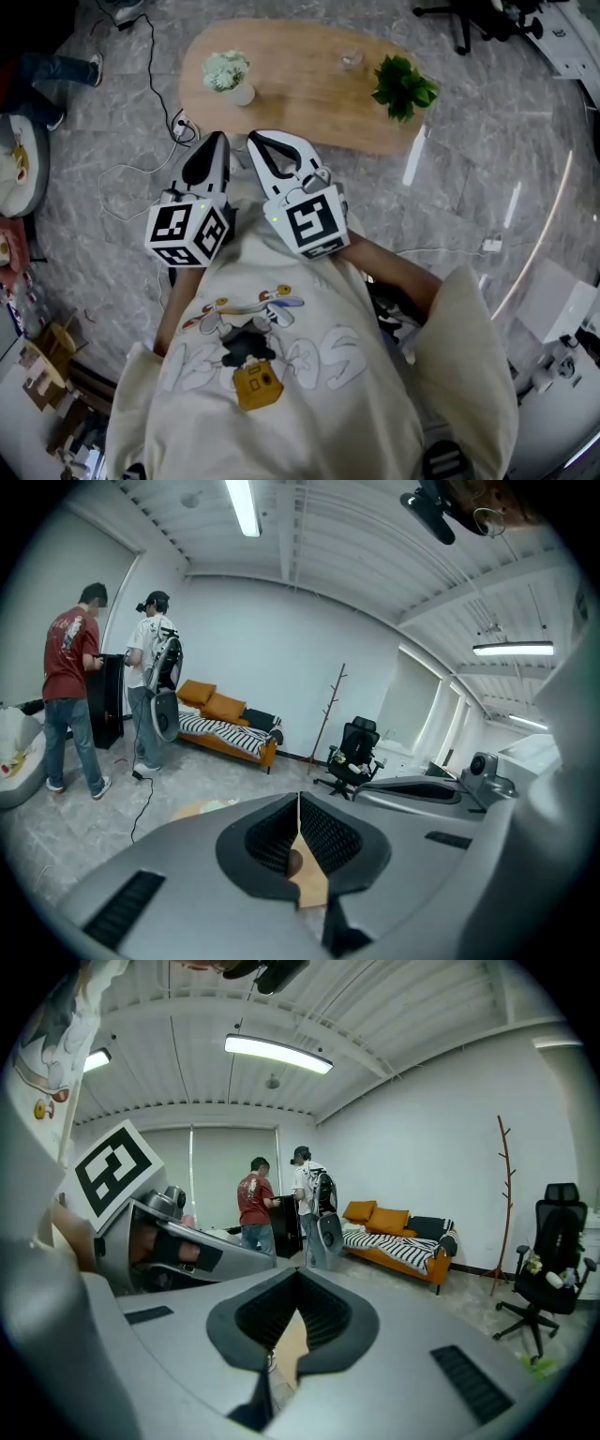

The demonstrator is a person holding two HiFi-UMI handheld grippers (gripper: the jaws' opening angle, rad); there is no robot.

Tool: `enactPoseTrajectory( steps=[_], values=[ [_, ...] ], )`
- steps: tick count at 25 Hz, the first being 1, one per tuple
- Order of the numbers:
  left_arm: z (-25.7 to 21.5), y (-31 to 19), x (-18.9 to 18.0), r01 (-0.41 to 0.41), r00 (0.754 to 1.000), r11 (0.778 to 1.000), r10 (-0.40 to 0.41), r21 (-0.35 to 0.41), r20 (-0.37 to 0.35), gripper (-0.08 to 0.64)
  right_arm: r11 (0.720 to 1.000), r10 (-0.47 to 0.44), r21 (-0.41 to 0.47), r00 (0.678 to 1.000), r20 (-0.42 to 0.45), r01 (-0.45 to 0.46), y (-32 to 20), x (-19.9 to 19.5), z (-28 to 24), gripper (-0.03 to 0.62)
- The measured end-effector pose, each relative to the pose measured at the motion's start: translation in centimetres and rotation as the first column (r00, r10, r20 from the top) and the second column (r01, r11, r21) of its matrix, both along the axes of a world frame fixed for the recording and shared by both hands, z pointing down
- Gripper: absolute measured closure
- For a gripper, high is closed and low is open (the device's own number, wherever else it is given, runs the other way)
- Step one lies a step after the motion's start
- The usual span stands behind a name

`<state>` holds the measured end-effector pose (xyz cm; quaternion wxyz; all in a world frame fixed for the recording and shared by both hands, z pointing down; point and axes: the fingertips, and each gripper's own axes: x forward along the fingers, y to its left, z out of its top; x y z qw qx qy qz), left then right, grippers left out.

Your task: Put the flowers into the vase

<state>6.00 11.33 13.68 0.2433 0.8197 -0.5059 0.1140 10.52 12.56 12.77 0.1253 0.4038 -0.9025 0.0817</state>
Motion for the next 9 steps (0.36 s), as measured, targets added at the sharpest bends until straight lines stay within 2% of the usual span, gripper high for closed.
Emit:
enactPoseTrajectory(
  steps=[9],
  values=[
    [0.54, 0.08, 0.61, 0.008, 1.000, 1.000, -0.009, -0.017, -0.017, 0.545, 0.999, 0.001, -0.050, 1.000, 0.020, 0.000, 0.01, 0.67, 0.60, 0.588]
  ],
)
